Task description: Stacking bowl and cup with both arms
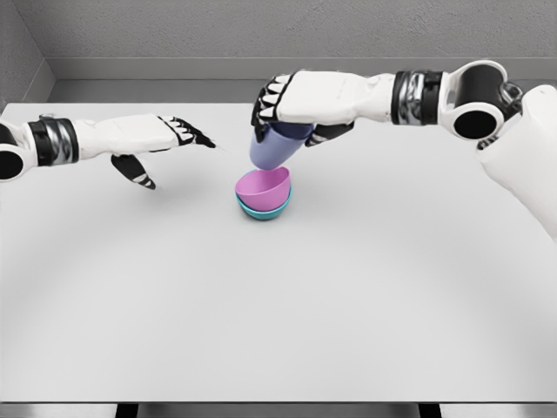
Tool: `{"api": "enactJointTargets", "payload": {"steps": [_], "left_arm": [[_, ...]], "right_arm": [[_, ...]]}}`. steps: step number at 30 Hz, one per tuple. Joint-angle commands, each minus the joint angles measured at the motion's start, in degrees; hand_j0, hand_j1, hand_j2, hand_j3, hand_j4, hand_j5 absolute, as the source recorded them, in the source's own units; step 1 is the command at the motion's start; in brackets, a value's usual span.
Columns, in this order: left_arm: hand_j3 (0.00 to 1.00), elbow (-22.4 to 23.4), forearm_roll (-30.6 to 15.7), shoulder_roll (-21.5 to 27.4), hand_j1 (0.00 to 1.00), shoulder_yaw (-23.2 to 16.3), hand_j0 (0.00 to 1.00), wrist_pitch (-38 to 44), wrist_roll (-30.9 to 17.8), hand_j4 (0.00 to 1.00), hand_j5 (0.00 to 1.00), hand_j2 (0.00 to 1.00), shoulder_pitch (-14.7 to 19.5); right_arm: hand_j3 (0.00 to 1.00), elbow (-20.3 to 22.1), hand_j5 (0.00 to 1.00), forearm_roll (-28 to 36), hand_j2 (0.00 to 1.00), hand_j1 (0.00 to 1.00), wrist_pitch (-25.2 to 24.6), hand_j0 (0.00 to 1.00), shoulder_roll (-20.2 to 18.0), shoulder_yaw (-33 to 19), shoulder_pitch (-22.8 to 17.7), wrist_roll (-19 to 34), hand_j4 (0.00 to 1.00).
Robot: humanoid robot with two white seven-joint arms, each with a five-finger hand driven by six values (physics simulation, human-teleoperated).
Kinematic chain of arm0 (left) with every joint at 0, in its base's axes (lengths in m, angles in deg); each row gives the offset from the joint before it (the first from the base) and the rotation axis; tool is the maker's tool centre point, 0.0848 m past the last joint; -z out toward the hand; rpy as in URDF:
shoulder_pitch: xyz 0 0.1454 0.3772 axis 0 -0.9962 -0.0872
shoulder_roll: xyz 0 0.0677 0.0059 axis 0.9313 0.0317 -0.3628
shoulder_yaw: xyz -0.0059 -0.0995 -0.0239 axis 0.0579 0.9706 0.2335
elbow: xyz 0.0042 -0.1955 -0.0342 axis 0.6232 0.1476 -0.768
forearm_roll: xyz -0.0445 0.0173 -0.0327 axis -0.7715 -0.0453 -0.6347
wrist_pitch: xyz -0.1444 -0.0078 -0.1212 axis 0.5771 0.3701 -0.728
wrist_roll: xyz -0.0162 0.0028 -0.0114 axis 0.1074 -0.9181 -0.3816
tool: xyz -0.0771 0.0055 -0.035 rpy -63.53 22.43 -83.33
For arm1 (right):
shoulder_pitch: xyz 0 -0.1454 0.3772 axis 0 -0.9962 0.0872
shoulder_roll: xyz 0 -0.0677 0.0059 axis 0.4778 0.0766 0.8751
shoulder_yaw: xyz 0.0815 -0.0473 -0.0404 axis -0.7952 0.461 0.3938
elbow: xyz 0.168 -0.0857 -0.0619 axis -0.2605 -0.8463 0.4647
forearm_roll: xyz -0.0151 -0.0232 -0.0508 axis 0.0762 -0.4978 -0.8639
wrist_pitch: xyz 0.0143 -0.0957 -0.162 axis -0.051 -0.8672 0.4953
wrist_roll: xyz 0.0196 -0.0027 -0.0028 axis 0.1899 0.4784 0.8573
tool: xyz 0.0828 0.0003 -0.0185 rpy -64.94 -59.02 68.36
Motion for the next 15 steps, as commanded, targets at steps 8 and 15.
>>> {"api": "enactJointTargets", "payload": {"steps": [8,15], "left_arm": [[1.00,3.1,-0.5,0.0,1.00,0.8,1.00,0.1,0.0,1.00,1.00,1.00,0.0],[1.00,3.1,-0.5,0.0,1.00,0.9,1.00,0.1,0.0,1.00,1.00,1.00,0.1]], "right_arm": [[0.49,2.4,0.49,0.4,0.49,0.49,-0.2,0.49,-0.1,2.2,-0.4,-0.1,0.49],[0.49,2.7,0.49,0.3,0.49,0.49,-0.2,0.49,-0.1,3.0,-1.0,-0.1,0.49]]}}
